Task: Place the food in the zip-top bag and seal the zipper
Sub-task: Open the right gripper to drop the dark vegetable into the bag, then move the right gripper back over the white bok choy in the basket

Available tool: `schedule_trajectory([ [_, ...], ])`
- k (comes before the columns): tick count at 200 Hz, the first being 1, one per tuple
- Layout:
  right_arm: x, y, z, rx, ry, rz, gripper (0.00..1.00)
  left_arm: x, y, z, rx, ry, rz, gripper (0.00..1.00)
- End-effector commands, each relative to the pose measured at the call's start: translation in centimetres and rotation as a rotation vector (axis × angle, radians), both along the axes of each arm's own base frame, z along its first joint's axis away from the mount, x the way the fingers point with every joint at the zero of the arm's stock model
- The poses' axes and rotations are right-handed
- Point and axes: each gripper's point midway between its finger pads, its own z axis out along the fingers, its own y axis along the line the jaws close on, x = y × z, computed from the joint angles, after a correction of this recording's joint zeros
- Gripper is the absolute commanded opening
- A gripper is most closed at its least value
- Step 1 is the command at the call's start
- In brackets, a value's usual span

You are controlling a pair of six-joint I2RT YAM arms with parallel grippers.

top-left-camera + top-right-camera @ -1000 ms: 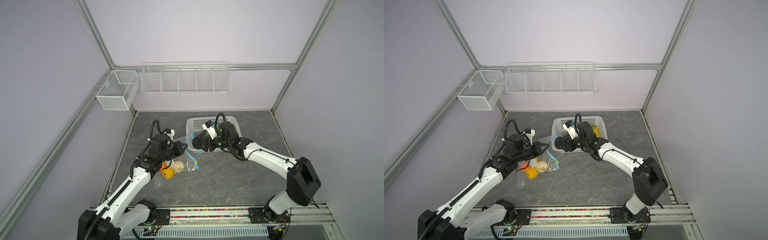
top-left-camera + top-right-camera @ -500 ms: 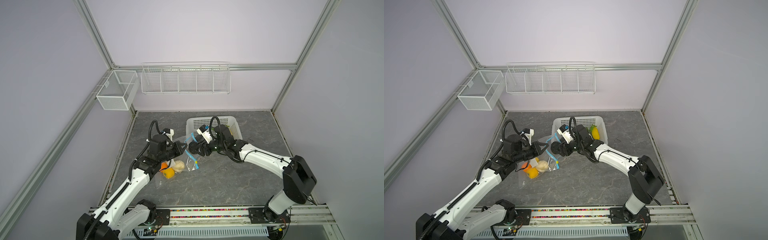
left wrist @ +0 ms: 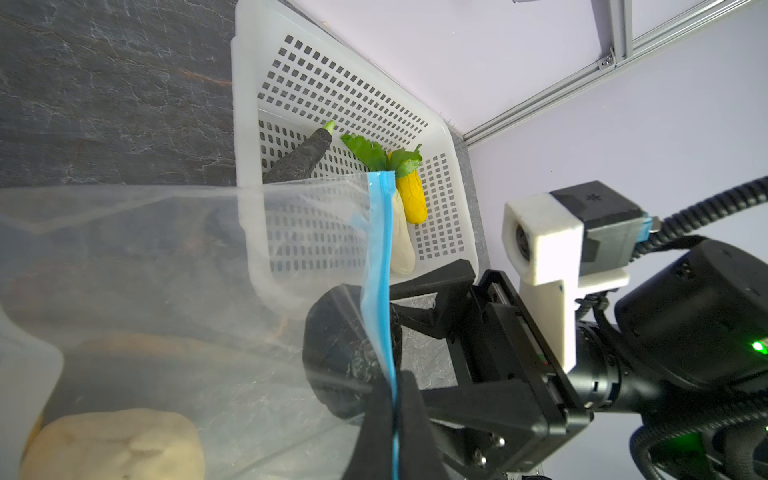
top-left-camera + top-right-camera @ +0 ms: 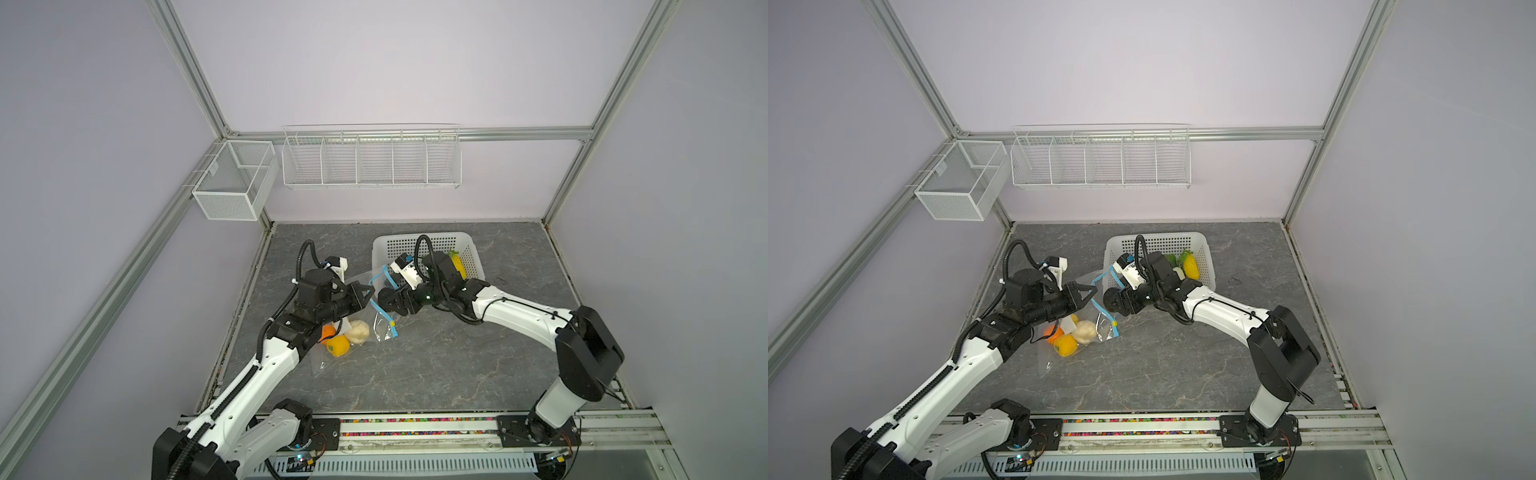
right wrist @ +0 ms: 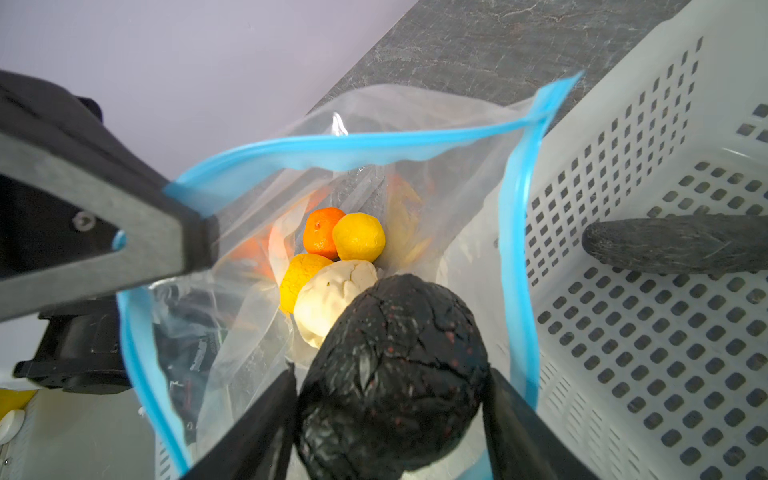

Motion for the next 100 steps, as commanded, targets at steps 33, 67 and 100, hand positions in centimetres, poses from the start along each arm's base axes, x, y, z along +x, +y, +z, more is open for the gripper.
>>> schedule_trajectory([
  [33,0.4,0.2,1.0,-0.014,-0.045,-0.003,0.76,0.0,0.1,0.6,-0.017,-0.024,0.003,0.0],
  [67,0.5,-0.2,1.6,-0.015,-0.057,-0.017,0.77,-0.1,0.1,0.4,-0.016,-0.022,0.003,0.0],
  [100,1.2,-2.3,3.6,-0.061,-0.058,-0.077,0.76,-0.3,0.3,0.4,-0.009,-0.024,0.002,0.0],
])
